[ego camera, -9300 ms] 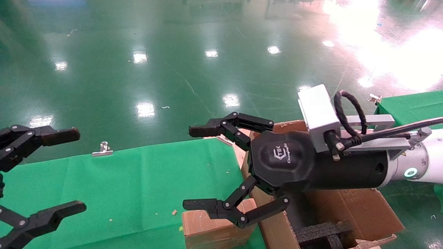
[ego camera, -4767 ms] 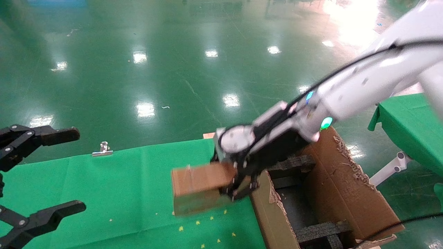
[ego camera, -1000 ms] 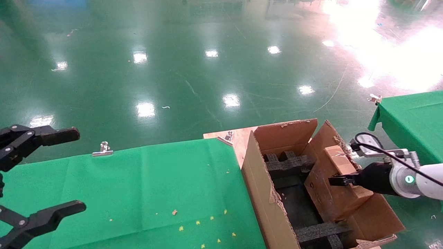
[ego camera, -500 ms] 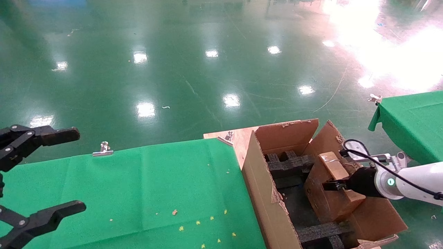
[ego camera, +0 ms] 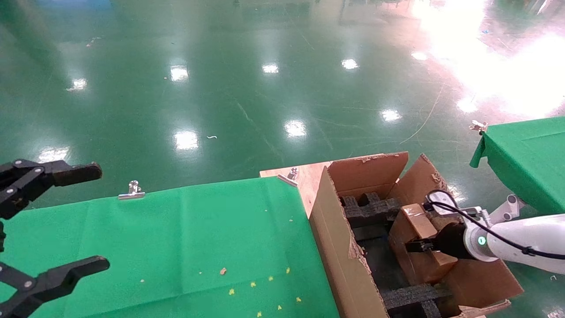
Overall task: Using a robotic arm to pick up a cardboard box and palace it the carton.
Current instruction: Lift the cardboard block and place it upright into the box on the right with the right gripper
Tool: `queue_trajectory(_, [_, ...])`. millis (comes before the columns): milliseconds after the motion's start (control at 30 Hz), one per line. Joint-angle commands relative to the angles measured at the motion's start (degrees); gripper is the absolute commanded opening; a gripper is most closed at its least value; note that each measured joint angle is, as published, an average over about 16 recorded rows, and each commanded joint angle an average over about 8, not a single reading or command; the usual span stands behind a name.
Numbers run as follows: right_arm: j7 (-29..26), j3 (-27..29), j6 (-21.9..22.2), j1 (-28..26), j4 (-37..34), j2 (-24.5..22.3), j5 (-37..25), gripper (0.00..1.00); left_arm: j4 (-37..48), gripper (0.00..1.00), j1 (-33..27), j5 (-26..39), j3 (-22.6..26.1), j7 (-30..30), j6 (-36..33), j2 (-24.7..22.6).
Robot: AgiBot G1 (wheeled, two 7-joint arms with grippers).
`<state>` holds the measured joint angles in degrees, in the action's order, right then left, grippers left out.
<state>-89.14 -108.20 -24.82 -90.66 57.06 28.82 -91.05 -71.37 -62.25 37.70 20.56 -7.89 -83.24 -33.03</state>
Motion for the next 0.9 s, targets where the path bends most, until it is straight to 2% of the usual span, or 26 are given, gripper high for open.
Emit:
queue_trajectory(33, [1.73, 0.04, 0.56, 1.26, -1.8, 1.09, 1.67, 0.0, 0.0, 1.0, 0.0, 0.0, 0.0, 0.0, 0.0, 0.0])
queue_trajectory(433, [13.53, 3.22, -1.16, 5.89, -8.66, 4.43, 11.84, 0.01, 0.0, 1.0, 0.0, 0.0, 0.0, 0.0, 0.0, 0.0])
queue_trajectory(467, [14.37, 3.48, -1.35, 6.03, -9.01, 4.54, 12.39, 0.07, 0.0, 1.0, 0.0, 0.0, 0.0, 0.0, 0.0, 0.0])
queue_trajectory(700, [17.33, 4.63, -2.02, 6.59, -10.45, 5.0, 14.59, 0.93, 0.02, 1.0, 0.02, -0.01, 0.0, 0.01, 0.01, 0.01])
queue_trajectory(733, [17.29, 4.67, -2.08, 6.6, -10.44, 5.01, 14.64, 1.0, 0.02, 1.0, 0.02, -0.01, 0.0, 0.01, 0.01, 0.01])
queue_trajectory(900, [16.83, 4.55, -2.13, 6.53, -10.19, 4.95, 14.37, 1.0, 0.02, 1.0, 0.02, -0.01, 0.0, 0.01, 0.01, 0.01])
